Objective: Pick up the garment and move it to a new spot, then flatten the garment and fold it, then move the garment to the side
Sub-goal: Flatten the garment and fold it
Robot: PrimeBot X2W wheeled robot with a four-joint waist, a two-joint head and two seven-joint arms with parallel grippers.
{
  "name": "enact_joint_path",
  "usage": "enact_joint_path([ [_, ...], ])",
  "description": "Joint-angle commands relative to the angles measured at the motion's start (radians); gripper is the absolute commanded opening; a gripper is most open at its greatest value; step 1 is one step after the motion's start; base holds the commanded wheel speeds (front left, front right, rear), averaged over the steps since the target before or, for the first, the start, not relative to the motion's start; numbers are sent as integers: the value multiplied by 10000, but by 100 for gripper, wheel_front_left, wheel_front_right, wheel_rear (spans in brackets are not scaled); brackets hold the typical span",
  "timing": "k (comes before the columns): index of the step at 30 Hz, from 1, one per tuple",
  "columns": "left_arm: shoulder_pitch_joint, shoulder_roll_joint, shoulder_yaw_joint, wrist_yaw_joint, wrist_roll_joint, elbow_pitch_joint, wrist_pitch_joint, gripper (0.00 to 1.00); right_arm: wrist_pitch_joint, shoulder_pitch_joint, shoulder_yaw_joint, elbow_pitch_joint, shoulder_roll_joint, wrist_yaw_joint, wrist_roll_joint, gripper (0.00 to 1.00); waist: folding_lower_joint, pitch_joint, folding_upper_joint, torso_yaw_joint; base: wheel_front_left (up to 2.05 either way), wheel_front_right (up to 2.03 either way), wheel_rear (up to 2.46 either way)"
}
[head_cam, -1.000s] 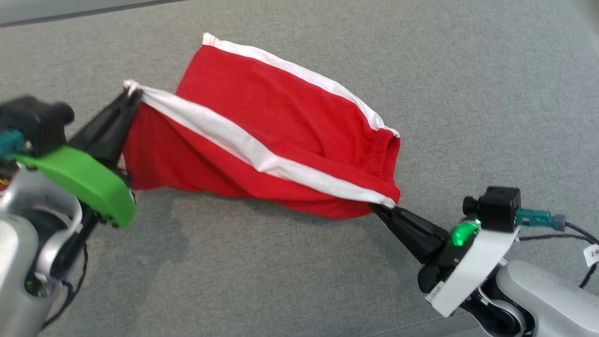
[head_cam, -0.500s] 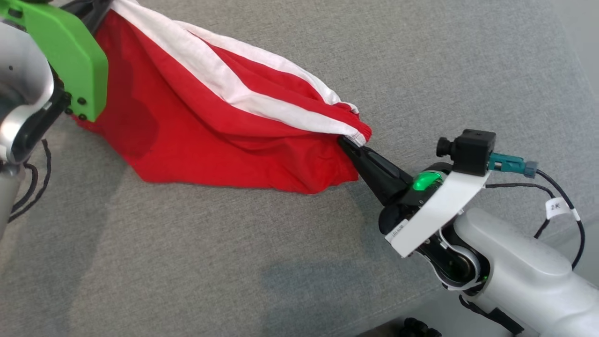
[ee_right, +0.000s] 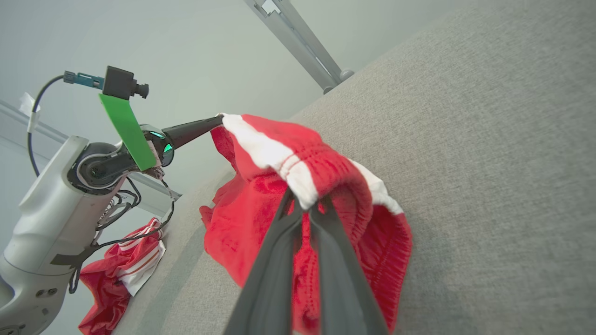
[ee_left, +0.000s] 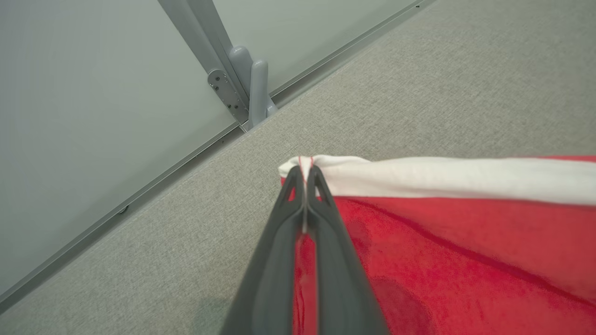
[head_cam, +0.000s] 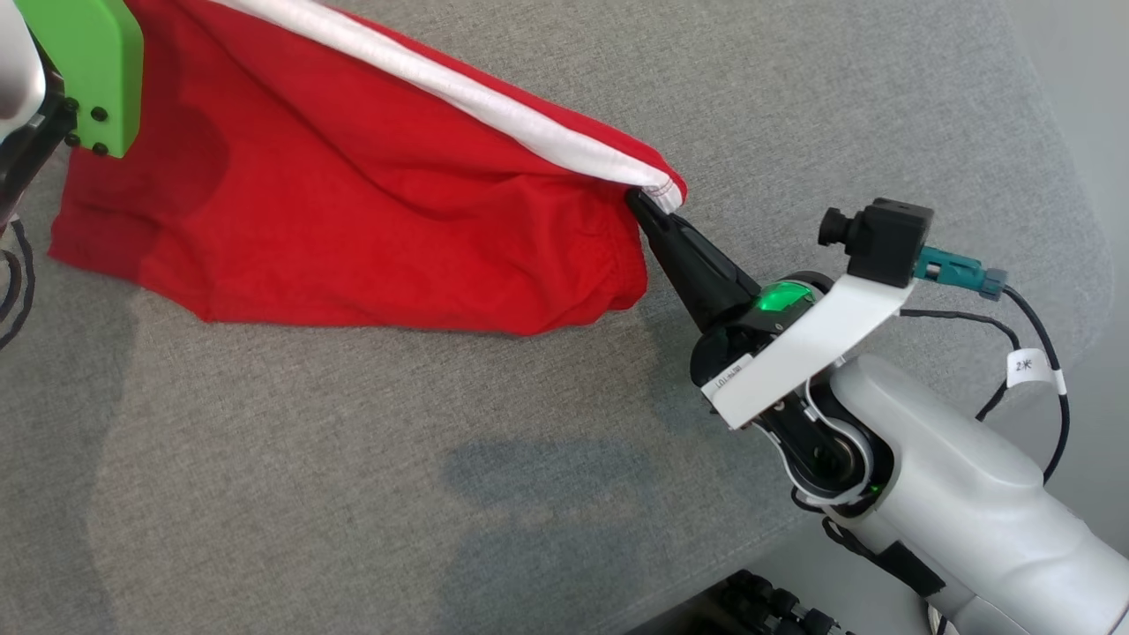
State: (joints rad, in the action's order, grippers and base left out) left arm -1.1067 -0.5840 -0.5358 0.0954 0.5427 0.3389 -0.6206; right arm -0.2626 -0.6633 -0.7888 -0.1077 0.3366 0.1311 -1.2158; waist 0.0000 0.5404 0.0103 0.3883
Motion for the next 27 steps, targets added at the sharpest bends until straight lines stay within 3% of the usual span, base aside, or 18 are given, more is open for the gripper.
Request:
enact_joint_path([
  [1,-71,-85,-17,-61,-104,129,-20,0,-30,-191,-31,-79,-75,-7,-60,0,0,26,-103,12,0,0,0],
  [13,-290,155,7,-213,-13,974,340,0,-32,-471,-224,-842,-365,-7,-131,0,0,-20,-103,-256,0,0,0],
  [14,-268,229,-9,-237,-19,1026,429,36,-32,-508,-205,-906,-355,-7,-44,0,0,-33,-103,-271,0,0,0],
  [15,-217,288,-37,-235,1,1058,514,72,-32,-541,-152,-971,-366,-7,45,20,0,-50,-103,-282,0,0,0],
  [16,-126,341,-57,-211,75,1100,540,100,-32,-546,-102,-1021,-399,-7,119,41,0,-72,-103,-293,0,0,0],
  [17,-33,374,-78,-192,95,1143,587,100,-32,-530,-29,-1067,-422,-7,227,82,0,-97,-103,-305,0,0,0],
  [18,64,410,-105,-166,144,1185,604,100,-31,-494,-3,-1119,-435,-7,304,100,0,-124,-103,-318,0,0,0],
  [27,1163,613,35,-295,641,1301,1326,100,-31,-166,404,-1124,292,-7,1790,100,0,-554,-103,-443,0,0,0],
])
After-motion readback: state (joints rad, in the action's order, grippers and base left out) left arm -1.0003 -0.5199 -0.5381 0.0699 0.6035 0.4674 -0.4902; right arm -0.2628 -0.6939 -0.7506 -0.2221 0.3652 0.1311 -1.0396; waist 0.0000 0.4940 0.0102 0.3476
